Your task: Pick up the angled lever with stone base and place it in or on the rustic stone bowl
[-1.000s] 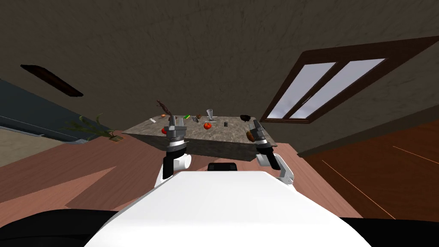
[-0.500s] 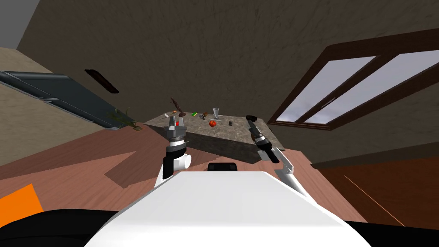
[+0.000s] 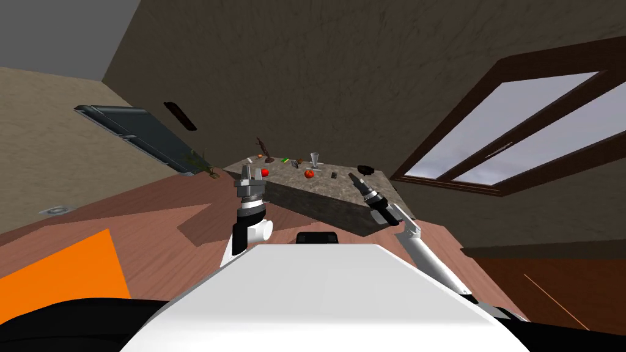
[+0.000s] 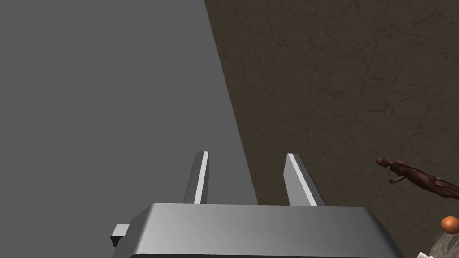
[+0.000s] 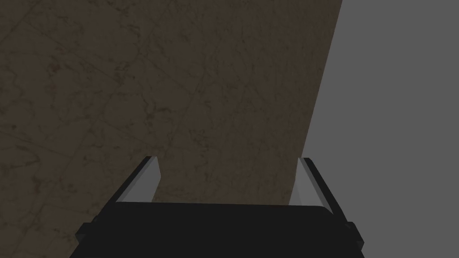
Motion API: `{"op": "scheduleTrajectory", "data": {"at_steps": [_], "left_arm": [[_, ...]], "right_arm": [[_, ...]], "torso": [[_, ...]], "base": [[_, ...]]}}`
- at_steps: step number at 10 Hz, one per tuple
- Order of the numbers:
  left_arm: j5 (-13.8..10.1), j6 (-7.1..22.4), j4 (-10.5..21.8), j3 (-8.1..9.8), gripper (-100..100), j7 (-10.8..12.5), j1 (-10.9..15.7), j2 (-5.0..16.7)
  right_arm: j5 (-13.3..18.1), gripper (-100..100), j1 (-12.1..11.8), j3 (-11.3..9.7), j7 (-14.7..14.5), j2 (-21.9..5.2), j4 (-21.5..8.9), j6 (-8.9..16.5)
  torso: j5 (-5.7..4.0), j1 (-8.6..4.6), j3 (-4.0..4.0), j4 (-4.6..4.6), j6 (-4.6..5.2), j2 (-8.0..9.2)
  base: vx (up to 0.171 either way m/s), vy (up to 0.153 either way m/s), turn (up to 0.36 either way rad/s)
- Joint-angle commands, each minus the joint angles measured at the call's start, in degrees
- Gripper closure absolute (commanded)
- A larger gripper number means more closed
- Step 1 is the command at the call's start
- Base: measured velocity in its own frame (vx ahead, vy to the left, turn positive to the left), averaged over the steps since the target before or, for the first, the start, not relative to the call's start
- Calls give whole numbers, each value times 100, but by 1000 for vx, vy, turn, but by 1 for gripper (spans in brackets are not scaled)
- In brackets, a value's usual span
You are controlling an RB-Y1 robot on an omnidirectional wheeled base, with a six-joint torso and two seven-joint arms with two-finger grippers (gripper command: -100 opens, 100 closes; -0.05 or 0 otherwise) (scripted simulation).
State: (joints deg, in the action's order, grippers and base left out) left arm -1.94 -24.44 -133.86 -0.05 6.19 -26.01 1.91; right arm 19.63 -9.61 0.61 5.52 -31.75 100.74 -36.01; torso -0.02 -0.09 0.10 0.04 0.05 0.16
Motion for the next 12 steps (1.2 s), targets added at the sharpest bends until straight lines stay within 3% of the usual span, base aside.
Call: {"op": "scheduleTrajectory", "data": {"at_steps": [1,2,3,4,5,6,7,8,9,10,11,12], "left_arm": [[0,0,0,0,0,0,0,0],[0,0,0,-1,0,0,1,0],[0,0,0,0,0,0,0,0],[0,0,0,0,0,0,1,0],[0,0,0,0,0,0,0,0],[0,0,0,0,0,0,1,0],[0,0,0,0,0,0,0,0],[0,0,0,0,0,0,0,0],[0,0,0,0,0,0,0,0],[0,0,0,0,0,0,1,0],[0,0,0,0,0,0,-1,0],[0,0,0,0,0,0,0,0]], "right_arm": [[286,-100,257,-58,-120,-286,-286,-208],[346,-100,257,-58,-120,-297,-362,-208],[566,-100,476,-123,-240,-549,-569,-385],[648,-100,476,-123,-240,-549,-645,-385],[863,-100,695,-200,-378,-801,-830,-568],[961,-100,695,-200,-378,-801,-930,-568],[1170,-100,914,-290,-534,-1048,-1115,-759],[1283,-100,914,-290,-534,-1048,-1217,-759],[1479,-100,1131,-391,-708,-1291,-1424,-955],[1613,-100,1131,-391,-708,-1291,-1503,-955],[1798,-100,1347,-502,-899,-1528,-1712,-1155],[1949,-100,1347,-502,-899,-1528,-1787,-1155]], "torso": [[0,0,0,0,0,0],[1,2,-1,0,-6,-2],[0,-1,-1,-1,2,-2],[1,2,-1,0,-6,-1],[0,2,-1,0,2,-1],[2,6,0,0,-5,1],[1,3,-1,0,3,-1],[2,5,-2,0,-3,-3],[0,2,-2,-1,2,-4],[1,3,-1,0,-4,-2],[0,0,-2,-1,4,-3],[1,4,-3,-1,-4,-5]], "base": [[-52,2,308],[-45,-4,121],[-56,5,275],[-50,4,130],[-63,18,283],[-47,8,150],[-48,13,246],[-43,6,178],[-55,10,297],[-42,3,160],[-45,16,306],[-37,5,149]]}}
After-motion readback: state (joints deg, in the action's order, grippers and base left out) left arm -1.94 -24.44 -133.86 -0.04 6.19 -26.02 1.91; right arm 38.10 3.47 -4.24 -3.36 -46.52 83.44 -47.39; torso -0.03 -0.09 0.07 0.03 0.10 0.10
